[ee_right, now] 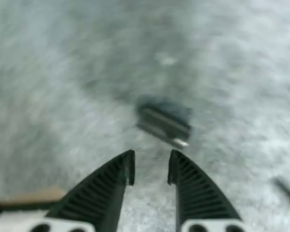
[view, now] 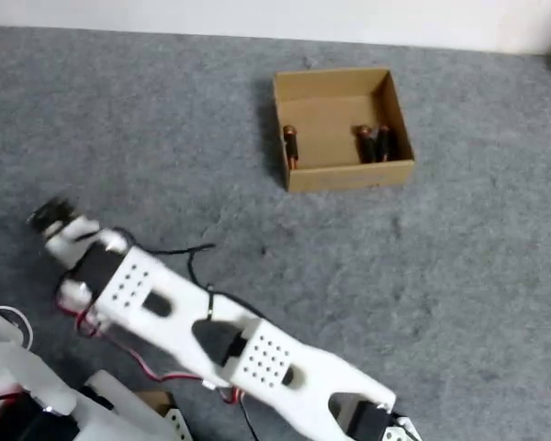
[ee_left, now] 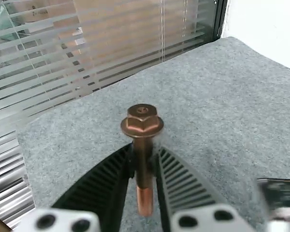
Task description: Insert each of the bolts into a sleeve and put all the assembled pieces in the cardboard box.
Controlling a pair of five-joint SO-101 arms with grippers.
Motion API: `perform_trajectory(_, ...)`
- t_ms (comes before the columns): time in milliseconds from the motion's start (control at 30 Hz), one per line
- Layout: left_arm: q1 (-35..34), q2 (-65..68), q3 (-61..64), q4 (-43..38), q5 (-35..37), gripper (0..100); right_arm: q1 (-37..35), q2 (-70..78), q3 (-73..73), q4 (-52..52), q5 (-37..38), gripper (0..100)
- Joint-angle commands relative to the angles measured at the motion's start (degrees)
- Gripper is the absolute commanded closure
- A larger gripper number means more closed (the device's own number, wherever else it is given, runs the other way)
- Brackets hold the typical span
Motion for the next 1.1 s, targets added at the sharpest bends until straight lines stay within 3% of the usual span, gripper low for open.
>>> perform_trajectory(0, 1.01, 0.13, -0.4, -0.26, 0.44, 100, -2.42, -3.12, -1.19, 1.01, 6.77, 89.2)
perform_trajectory(233, 1.1, 0.04, -0.31, -0.26, 0.44, 100, -3.65, -3.56, 2.33, 0.84, 13.27, 89.2)
perform_trajectory(600, 1.1, -0.31, 0.4, -0.26, 0.44, 100, 0.92, -3.65, 3.47, 0.92, 18.73, 88.9)
perform_trajectory(800, 1.1, -0.31, 0.48, -0.26, 0.53, 100, 1.45, -3.65, 3.82, 0.92, 22.95, 75.8)
perform_trajectory(1067, 1.1, -0.31, 0.48, -0.26, 0.53, 100, 1.01, -3.03, 3.91, -0.13, 25.67, 74.6)
